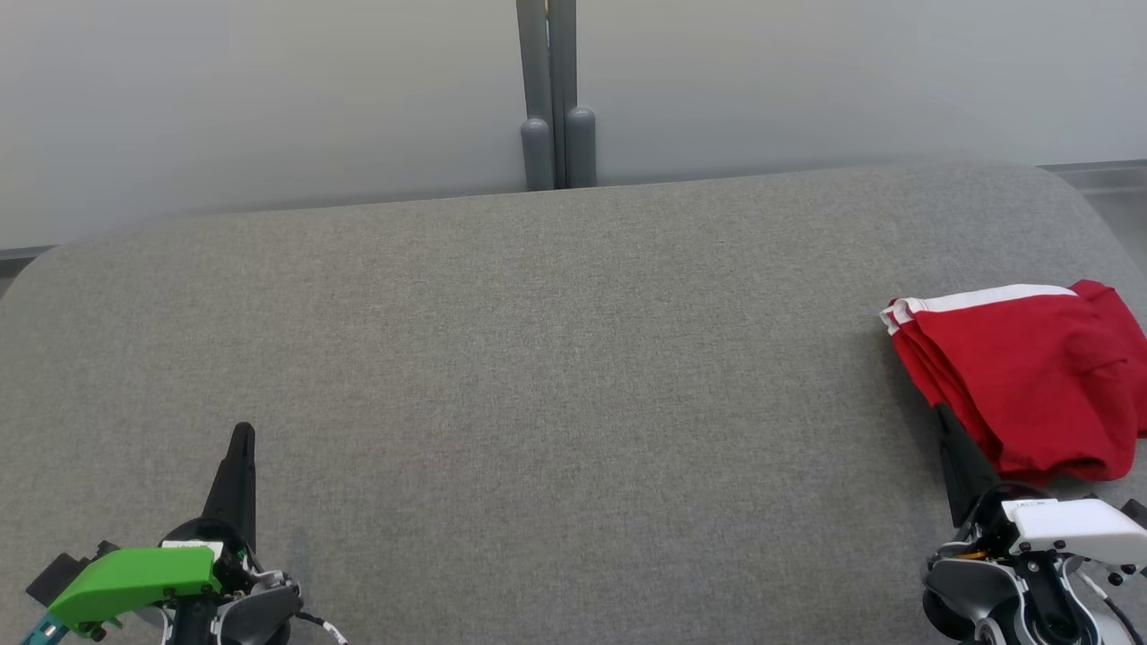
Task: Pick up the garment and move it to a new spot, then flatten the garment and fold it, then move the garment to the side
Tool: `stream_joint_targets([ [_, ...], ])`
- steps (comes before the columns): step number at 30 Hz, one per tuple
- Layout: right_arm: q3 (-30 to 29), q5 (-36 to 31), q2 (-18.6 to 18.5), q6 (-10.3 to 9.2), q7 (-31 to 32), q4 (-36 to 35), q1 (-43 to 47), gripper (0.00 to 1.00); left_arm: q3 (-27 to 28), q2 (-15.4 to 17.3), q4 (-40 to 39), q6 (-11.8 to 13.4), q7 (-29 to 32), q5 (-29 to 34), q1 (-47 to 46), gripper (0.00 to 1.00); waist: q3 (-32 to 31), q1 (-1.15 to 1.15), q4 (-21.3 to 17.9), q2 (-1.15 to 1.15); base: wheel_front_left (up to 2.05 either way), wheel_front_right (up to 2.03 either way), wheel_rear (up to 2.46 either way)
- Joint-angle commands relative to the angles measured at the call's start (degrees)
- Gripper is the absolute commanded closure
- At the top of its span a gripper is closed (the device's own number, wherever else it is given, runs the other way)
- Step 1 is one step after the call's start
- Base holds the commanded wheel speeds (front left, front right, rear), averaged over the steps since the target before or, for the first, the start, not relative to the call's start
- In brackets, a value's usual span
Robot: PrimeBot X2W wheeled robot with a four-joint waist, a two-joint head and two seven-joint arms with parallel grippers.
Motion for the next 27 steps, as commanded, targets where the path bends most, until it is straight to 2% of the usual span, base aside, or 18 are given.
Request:
stream_joint_targets([
  [1, 0.03, 0.22, -0.25, 0.02, 0.23, 0.02, -0.57, 1.00, 0.25, 0.00, -0.11, -0.16, 0.17, 0.44, -0.87, 1.00, 0.00, 0.00, 0.00, 0.00, 0.00, 0.00, 0.00],
  [27, 0.04, 0.22, -0.25, 0.02, 0.23, 0.02, -0.57, 1.00, 0.37, -0.07, -0.11, -0.16, 0.30, 0.48, -0.88, 1.00, 0.00, 0.00, 0.00, 0.00, 0.00, 0.00, 0.00],
])
